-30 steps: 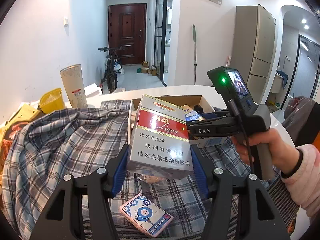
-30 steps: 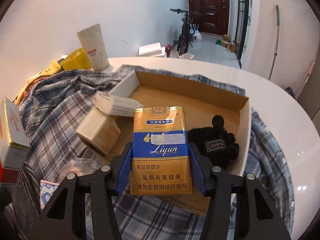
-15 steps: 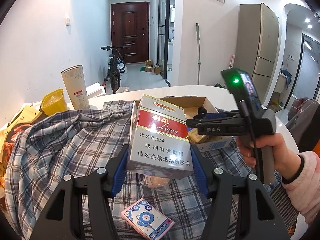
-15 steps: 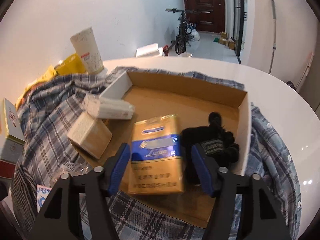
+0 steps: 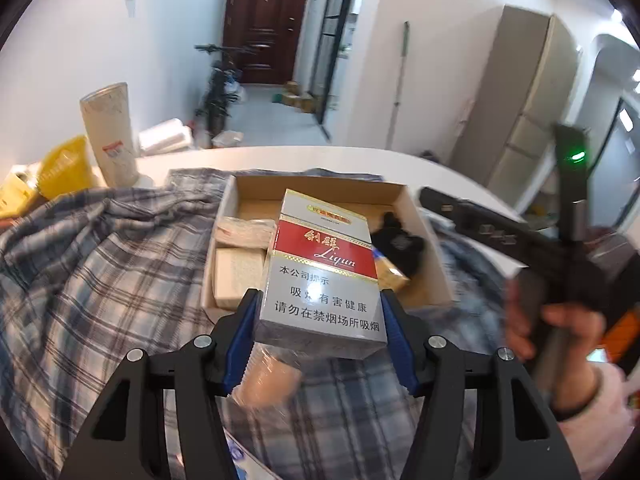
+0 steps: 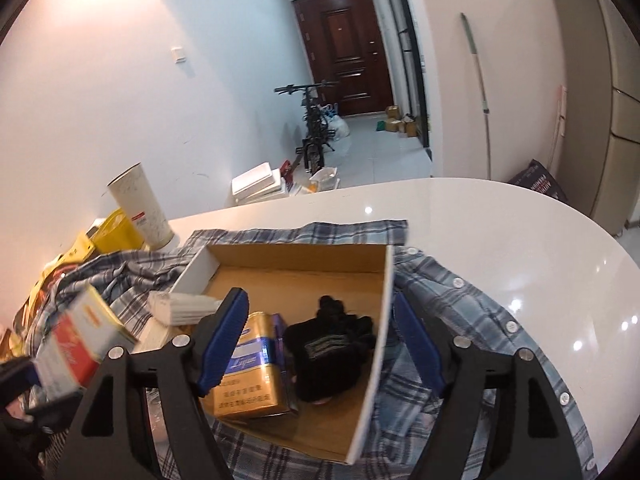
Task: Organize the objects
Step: 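Carry the red pack toward the tray with the left gripper while the right drops the gold pack in, then lower the red Liqun pack into the tray and open the left gripper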
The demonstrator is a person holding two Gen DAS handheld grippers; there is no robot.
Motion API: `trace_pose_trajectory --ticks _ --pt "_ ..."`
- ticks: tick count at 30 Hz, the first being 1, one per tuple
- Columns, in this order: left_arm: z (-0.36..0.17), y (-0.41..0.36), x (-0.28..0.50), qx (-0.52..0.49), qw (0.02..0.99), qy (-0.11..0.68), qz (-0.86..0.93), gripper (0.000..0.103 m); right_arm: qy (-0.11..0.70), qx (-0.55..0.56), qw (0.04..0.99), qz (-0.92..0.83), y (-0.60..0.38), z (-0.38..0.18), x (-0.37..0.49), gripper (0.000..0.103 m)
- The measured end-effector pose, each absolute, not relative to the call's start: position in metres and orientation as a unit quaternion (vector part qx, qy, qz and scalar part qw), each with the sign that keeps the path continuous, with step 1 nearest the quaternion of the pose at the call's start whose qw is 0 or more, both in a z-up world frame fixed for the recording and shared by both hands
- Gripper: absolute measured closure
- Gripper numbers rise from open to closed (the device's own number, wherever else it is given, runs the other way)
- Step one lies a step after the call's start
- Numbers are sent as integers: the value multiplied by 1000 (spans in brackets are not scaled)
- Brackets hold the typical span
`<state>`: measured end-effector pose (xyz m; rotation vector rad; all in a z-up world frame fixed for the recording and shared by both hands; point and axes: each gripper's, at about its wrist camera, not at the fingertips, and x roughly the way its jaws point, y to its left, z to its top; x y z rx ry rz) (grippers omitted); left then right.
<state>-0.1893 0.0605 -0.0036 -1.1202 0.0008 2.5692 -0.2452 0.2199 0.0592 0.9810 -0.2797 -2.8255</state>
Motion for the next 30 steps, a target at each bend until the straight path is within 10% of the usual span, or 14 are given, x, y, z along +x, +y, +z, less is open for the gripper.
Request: trace_pose_trajectory --ticks 23,30 --pt "-53 92 -234 -437 149 25 887 42 -113 341 74 -930 231 55 -248 29" --pt "-46 84 -229 -424 154 20 892 25 -110 342 72 -930 233 54 -247 29"
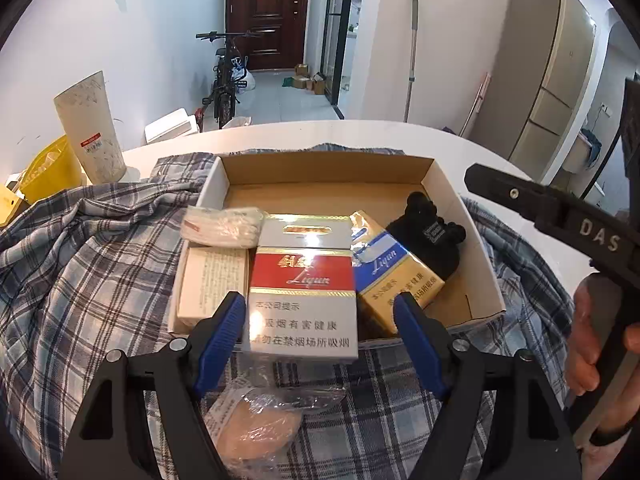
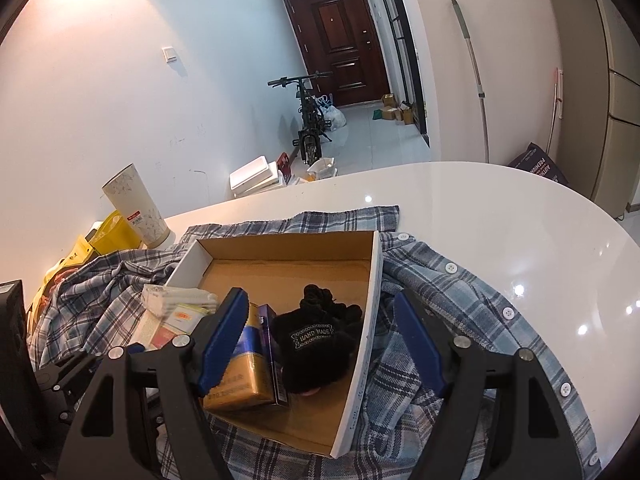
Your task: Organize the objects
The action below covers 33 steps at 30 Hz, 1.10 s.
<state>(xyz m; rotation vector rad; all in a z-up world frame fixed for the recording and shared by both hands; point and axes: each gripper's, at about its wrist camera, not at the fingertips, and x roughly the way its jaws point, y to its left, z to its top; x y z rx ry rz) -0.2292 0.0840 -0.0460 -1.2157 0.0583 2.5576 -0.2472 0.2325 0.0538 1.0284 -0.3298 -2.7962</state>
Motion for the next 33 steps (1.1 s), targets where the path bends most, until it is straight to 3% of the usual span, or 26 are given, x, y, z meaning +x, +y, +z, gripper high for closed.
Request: trace_pose_trajectory --ticks 9,12,15,33 --pt "-19 59 -213 -402 139 6 905 26 -109 337 69 -933 232 56 -246 29" --pt "-23 57 -208 -422 137 14 896 64 -108 337 68 -933 232 56 -246 29" --pt "-32 55 -204 -451 163 -5 878 84 -110 338 68 -932 233 56 -246 29" --pt "-56 65 -228 -463 156 -14 873 85 -111 342 69 -930 235 54 -247 29"
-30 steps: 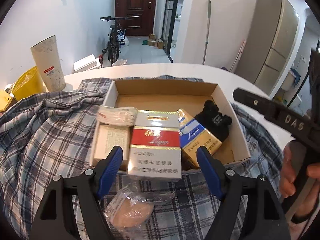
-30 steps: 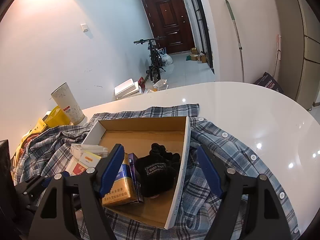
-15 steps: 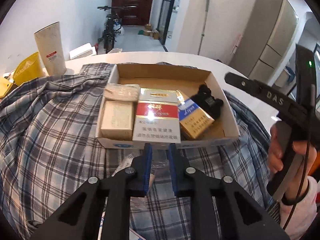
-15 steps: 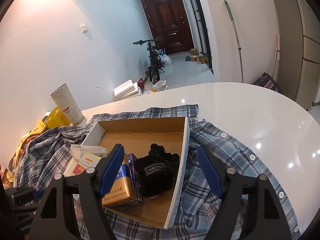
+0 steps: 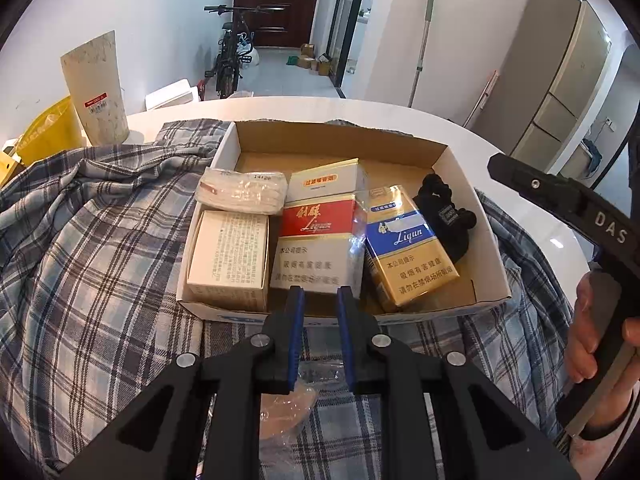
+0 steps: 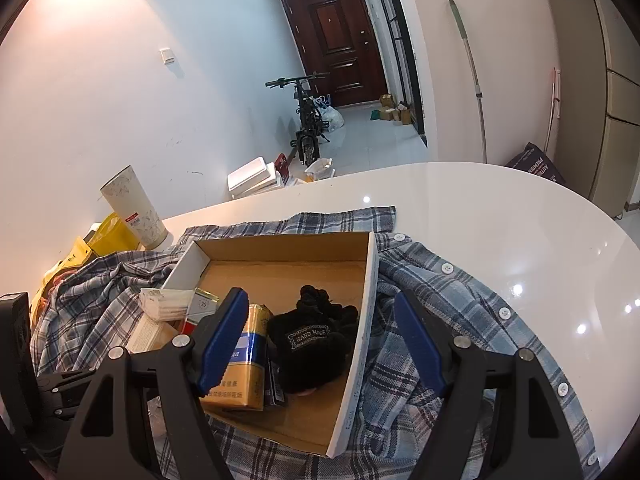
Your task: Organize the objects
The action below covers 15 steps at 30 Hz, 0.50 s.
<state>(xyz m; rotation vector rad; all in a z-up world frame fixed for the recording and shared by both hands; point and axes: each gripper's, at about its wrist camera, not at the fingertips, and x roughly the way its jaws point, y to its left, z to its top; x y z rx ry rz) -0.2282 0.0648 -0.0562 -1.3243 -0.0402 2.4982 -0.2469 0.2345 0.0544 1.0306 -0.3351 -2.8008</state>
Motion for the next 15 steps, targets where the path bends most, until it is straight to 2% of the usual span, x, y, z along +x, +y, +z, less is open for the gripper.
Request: trace_pose_trajectory --ticks 15 --pt "1 49 -166 -374 160 28 913 85 -112 339 63 -932 235 57 -247 29"
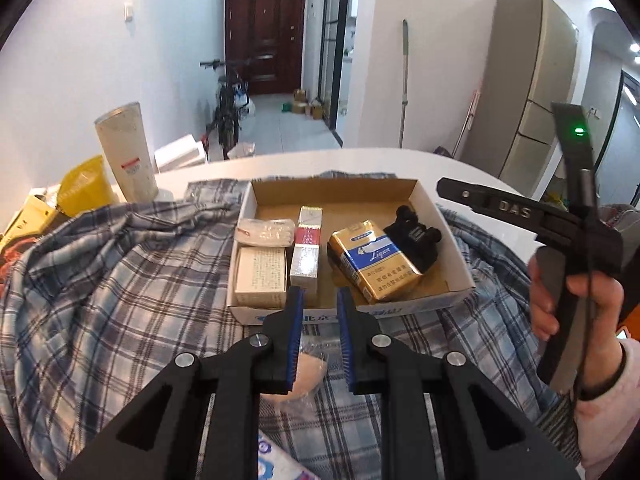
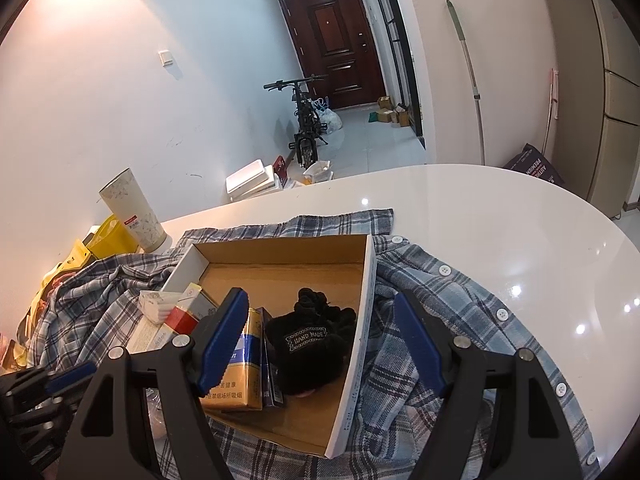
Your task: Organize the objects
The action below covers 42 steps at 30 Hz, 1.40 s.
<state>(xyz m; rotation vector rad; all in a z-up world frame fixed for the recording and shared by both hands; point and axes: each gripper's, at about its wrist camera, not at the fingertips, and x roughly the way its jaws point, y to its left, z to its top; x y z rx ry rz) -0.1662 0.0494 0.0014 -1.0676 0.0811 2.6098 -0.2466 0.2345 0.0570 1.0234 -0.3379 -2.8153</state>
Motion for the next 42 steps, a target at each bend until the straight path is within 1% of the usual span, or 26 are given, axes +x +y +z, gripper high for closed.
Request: trace_pose_trajectory --ticks 1,2,3,4,5,6,9,10,11,12,14,16,18,19,25,31,37,42 --pt "5 48 -162 -369 160 28 915 83 -113 338 64 -932 234 59 -246 29" --pt "10 45 -157 -363 161 26 917 78 -116 338 66 -932 235 61 -245 29" --pt "14 43 -152 -357 161 25 920 63 -122 337 71 -931 235 64 -243 29" --pt "18 40 -148 -349 159 23 923 42 -127 337 77 -930 236 67 -241 29" --pt "22 39 -145 -338 157 22 928 33 -132 336 82 -929 236 70 -239 29" --pt "26 38 -142 -327 154 26 932 29 -135 333 88 -929 236 74 -236 28" --pt "36 40 -139 -304 134 45 942 28 -122 308 85 -940 234 88 -227 20" --pt "39 40 -138 -301 133 44 943 26 -110 295 75 -946 232 93 -223 20" --pt "42 40 -138 -299 135 39 944 24 -103 286 70 -950 230 98 -220 20" --pt "44 39 -136 -296 137 35 945 17 -97 278 67 -953 229 102 -218 20" --pt "50 39 -131 -285 141 31 948 17 -96 264 65 -957 228 111 -212 19" --pt "54 41 -126 -275 144 34 950 17 -105 254 68 -959 230 121 -205 7" --pt "59 43 -118 -263 146 38 953 17 -119 240 74 -961 233 131 -195 2" --pt "62 43 -114 -257 148 40 954 16 -125 234 76 -961 235 135 -189 1" --pt "73 43 -89 -233 156 51 958 15 -149 197 99 -964 239 161 -150 0" --pt "69 32 -73 -247 163 26 955 14 -122 170 109 -972 230 175 -118 0" --pt "43 22 -78 -302 151 -12 941 14 -113 153 115 -975 224 179 -102 0" --pt "5 22 -91 -375 134 -31 917 14 -96 155 122 -976 219 174 -92 0"
